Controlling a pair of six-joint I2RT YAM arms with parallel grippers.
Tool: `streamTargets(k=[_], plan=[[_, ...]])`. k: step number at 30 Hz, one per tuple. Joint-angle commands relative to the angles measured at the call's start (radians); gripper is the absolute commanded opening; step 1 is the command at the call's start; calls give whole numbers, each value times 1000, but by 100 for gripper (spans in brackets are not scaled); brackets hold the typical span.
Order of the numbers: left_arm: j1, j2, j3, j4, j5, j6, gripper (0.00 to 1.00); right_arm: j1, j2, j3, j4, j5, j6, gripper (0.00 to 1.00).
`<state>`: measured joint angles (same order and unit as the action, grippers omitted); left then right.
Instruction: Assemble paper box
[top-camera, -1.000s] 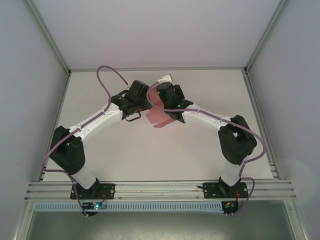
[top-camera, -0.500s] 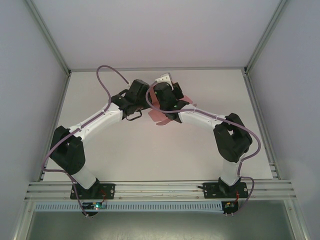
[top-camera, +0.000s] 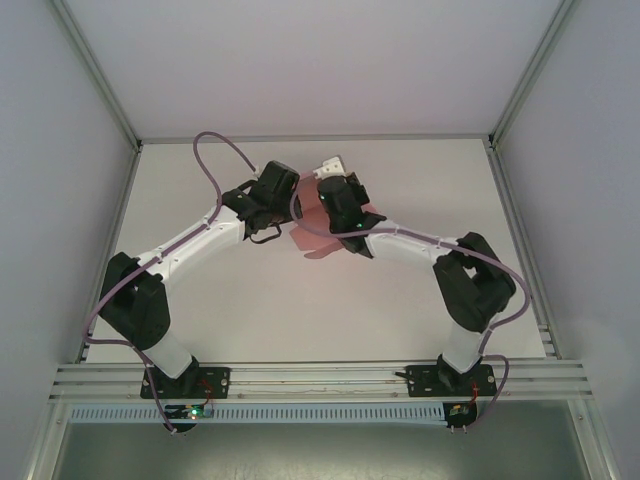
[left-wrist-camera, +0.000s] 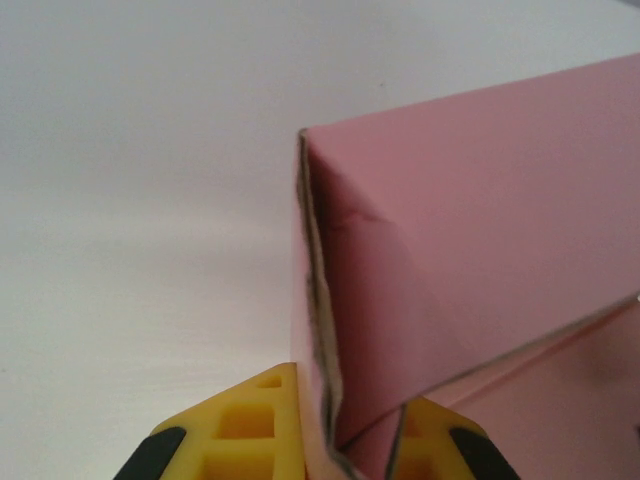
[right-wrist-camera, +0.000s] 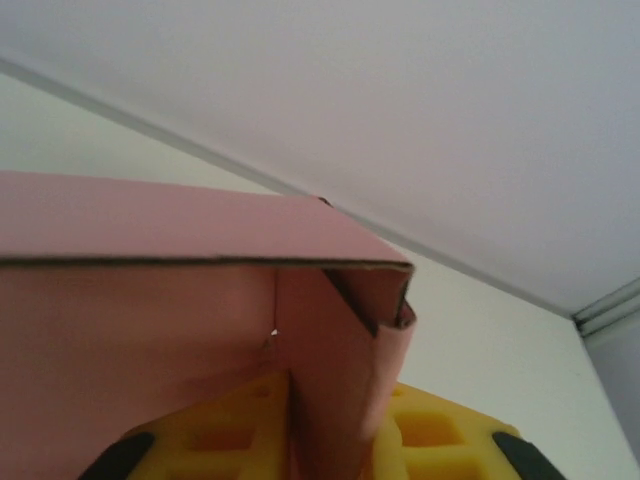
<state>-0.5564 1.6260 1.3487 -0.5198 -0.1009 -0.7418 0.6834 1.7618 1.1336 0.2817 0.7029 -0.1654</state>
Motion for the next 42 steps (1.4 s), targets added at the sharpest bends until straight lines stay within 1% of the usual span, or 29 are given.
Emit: streamTargets(k=[1, 3, 5, 7, 9, 11, 12, 16, 18, 20, 21, 24, 26, 27, 32, 36, 38, 40, 42], plan=[[8, -62, -1, -83, -46, -23, 0, -88, -48, -94, 15, -147, 27, 30], [7, -67, -8, -67, -41, -20, 0, -93, -72, -111, 14, -256, 43, 36], [9, -72, -11, -64, -46, -13, 0, -102, -94, -122, 4, -340, 58, 37], [7, -79, -17, -62, -47, -9, 0, -114, -118, -137, 4, -375, 78, 34], [7, -91, -27, -50, -40, -8, 0, -133, -139, -143, -15, -409, 90, 35], [9, -101, -37, -43, -43, -7, 0, -157, -156, -141, -45, -444, 121, 44], [7, -102, -38, -47, -48, -4, 0, -173, -167, -143, -52, -476, 147, 45], [7, -98, -40, -54, -54, -4, 0, -240, -220, -163, -48, -705, 234, 50], [7, -95, -41, -51, -55, -2, 0, -248, -246, -176, -32, -783, 231, 61], [7, -91, -40, -50, -59, 2, 0, -248, -271, -186, -18, -843, 231, 67], [8, -88, -40, -49, -60, 4, 0, -248, -285, -194, -8, -881, 228, 72], [8, -81, -42, -40, -54, 19, 0, -250, -327, -213, 11, -958, 240, 83], [9, -80, -46, -25, -49, 34, 0, -254, -361, -229, 28, -978, 259, 96], [9, -77, -46, -20, -49, 43, 0, -258, -376, -239, 42, -986, 269, 98], [9, -62, -36, -18, -43, 89, 0, -287, -442, -288, 102, -1043, 336, 98], [8, -46, -22, -8, -25, 230, 0, -313, -499, -316, 103, -1030, 375, 98], [8, -16, 8, -26, 15, 381, 0, -334, -537, -338, 99, -1014, 394, 98], [9, 30, 56, -89, 58, 522, 0, -357, -581, -366, 93, -1008, 409, 98], [9, 82, 107, -165, 77, 659, 0, -382, -637, -404, 87, -988, 432, 98]])
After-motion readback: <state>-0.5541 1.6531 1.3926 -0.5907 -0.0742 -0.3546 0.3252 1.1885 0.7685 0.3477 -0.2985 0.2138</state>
